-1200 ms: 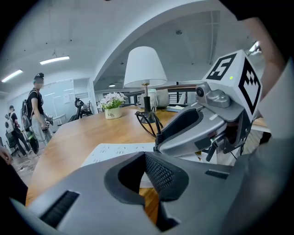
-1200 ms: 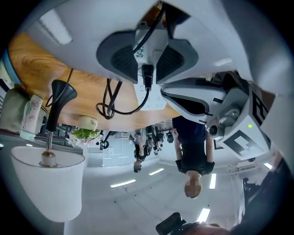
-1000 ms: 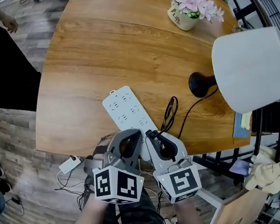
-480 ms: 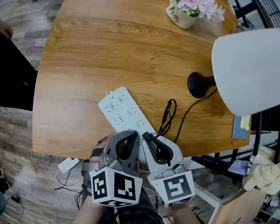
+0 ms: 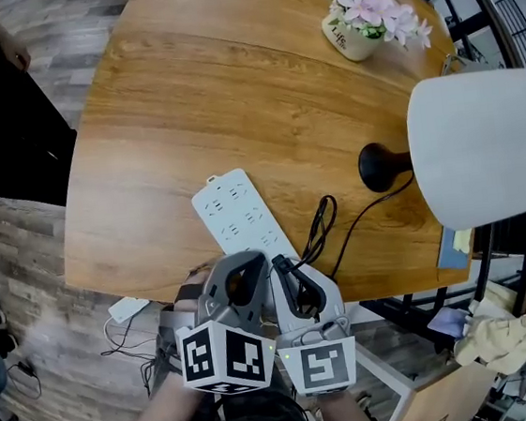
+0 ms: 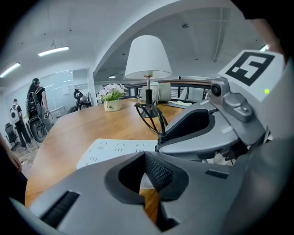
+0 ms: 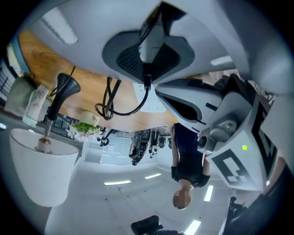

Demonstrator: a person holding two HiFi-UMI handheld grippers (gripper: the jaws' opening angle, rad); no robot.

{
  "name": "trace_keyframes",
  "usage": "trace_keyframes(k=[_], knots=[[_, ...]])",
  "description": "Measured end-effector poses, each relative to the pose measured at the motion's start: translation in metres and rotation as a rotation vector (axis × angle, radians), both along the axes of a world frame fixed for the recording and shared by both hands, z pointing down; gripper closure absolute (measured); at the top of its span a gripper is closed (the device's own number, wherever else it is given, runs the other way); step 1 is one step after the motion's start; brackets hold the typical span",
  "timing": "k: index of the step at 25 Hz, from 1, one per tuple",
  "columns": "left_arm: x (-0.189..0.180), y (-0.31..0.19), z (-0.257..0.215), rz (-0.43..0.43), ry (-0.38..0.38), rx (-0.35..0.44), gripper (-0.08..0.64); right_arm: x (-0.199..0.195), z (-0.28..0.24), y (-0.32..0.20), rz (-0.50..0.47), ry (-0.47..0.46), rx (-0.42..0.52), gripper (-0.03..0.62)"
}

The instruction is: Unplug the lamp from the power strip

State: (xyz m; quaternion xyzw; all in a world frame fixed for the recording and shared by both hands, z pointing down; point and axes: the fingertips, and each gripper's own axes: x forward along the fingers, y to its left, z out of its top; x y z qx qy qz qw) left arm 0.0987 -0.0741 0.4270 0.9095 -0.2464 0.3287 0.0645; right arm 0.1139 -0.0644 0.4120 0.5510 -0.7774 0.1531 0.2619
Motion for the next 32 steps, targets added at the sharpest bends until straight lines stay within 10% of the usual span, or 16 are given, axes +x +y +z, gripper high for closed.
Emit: trace_keyframes(k=[8,16,25,32], knots=[[0.001,0.000,-0.001,-0.018,0.008,0.001,0.566,0.009,0.000,0.000,0.056,-0.175,-0.033,0.525],[0.001,-0.001,-0.003,-0.023,0.008,0.009,0.566,0.000,-0.002,-0.001,0.025,0.053,0.010,0.525],[0.000,0.000,-0.002,-0.028,0.007,0.001,0.566,0.009,-0.002,0.000,0.106,-0.192,-0.004,0.525],[0.001,0.001,-0.002,-0.022,-0.016,0.008,0.566,-0.001,-0.003,0.002,-0.010,0.078,0.017,0.526]])
